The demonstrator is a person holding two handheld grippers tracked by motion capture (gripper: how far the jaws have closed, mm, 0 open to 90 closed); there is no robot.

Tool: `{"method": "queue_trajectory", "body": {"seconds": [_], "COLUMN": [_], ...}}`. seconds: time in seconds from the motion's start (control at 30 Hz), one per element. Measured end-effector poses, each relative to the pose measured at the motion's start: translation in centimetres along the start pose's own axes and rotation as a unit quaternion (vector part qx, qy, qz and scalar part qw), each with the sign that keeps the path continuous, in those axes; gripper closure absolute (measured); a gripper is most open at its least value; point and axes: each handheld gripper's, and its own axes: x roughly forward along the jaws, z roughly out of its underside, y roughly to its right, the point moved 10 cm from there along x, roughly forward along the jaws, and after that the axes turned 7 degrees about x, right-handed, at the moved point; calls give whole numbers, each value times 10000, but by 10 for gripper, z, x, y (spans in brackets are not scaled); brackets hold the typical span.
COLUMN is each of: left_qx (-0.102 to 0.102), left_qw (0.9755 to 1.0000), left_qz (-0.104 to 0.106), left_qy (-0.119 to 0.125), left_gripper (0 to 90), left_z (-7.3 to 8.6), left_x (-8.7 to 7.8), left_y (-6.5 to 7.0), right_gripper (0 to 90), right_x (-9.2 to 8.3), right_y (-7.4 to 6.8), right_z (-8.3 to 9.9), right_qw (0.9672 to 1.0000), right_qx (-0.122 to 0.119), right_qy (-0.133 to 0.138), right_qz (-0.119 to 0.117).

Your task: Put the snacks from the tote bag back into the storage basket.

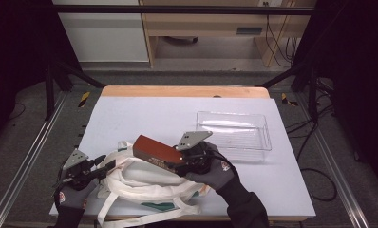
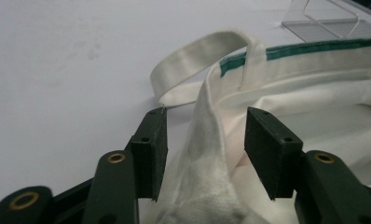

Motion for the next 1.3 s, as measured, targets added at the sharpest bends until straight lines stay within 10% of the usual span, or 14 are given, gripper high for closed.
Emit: {"method": "queue_trajectory", "body": {"seconds": [0.9,1.3], "left_qx": [-45,45], "left_qw": [9994,9993], "left_qz": [-103,-151], "left_qy": [328,353], "left_gripper": [416,381], "left_z": [-16,-19], "left_x": [-15,-17], "left_y": [-8,-12], "right_gripper": [437,437], "right_x": [-89,-103], "right_y": [87,125], "right_z": [23,38], "right_qw": [9952,9915], "right_qx": [456,655], "right_qy": [180,167], "right_qz": [844,1109]}}
